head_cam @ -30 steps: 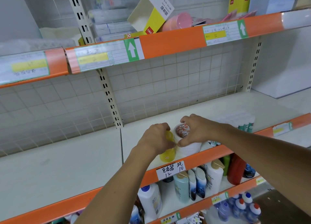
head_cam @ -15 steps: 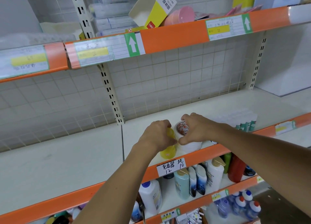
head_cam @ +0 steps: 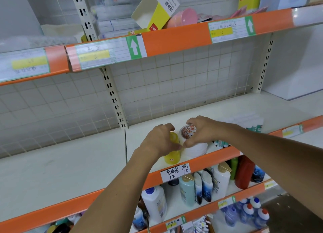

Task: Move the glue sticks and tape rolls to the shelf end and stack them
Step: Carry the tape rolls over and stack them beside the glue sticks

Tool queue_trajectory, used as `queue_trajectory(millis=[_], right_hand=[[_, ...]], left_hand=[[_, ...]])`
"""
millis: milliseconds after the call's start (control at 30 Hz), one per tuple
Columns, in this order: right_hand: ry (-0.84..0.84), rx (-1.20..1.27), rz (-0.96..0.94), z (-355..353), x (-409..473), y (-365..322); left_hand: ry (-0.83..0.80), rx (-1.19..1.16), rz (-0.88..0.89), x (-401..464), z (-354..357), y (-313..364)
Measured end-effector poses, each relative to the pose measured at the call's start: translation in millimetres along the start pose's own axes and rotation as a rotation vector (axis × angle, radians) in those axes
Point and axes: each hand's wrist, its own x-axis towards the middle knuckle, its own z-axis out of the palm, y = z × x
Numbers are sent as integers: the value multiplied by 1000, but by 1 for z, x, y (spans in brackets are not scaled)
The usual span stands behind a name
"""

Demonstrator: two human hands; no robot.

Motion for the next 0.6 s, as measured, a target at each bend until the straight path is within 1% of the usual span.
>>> queue_trajectory(millis=[167, 400, 600], right_hand=[[-5, -11, 18, 1, 0, -2], [10, -38, 55, 15, -1, -2], [95, -75, 16, 30, -2, 1]], left_hand=[[26, 7, -2, -2, 2, 1], [86, -67, -13, -8, 2, -4], [93, -66, -28, -11, 3, -10]])
